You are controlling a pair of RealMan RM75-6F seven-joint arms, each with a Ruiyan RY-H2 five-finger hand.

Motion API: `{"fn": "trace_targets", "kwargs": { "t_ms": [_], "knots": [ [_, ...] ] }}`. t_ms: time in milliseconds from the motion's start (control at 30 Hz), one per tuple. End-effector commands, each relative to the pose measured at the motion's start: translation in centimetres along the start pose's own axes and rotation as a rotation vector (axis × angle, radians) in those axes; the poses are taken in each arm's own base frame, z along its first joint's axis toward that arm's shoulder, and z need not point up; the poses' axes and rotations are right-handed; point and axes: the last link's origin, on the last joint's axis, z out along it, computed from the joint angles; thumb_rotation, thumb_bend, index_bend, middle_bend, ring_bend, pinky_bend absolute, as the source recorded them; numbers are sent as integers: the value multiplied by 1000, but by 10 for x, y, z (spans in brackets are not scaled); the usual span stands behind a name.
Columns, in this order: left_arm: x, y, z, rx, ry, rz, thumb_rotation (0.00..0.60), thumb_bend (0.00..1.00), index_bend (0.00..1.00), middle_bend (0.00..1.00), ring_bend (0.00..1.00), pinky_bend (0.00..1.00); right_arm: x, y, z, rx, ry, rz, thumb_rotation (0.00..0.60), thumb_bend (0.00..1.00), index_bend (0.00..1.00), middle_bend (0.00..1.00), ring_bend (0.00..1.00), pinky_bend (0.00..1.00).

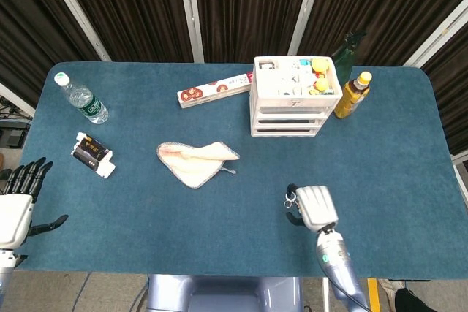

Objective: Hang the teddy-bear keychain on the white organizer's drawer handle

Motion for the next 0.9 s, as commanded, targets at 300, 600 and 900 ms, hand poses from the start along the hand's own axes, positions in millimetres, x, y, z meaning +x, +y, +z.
{"fn": "trace_targets", "kwargs": {
  "t_ms": [300, 600, 900],
  "knots": [
    [0, -2, -1, 11, -2, -4, 600, 49, 0, 0, 0, 0, -37, -12, 17, -2, -2, -63, 600, 229, 473, 1000, 1000, 920],
    [0, -3, -2, 19, -7, -6, 600, 51, 0, 0, 0, 0, -55, 2, 30, -46, -24, -93, 600, 276, 481, 1000, 1000, 920],
    [-2, 0, 0, 16, -13, -4, 600, 49, 0, 0, 0, 0, -57, 11, 42, -82, -26, -82, 600, 298, 495, 1000, 1000, 920]
  ]
}}
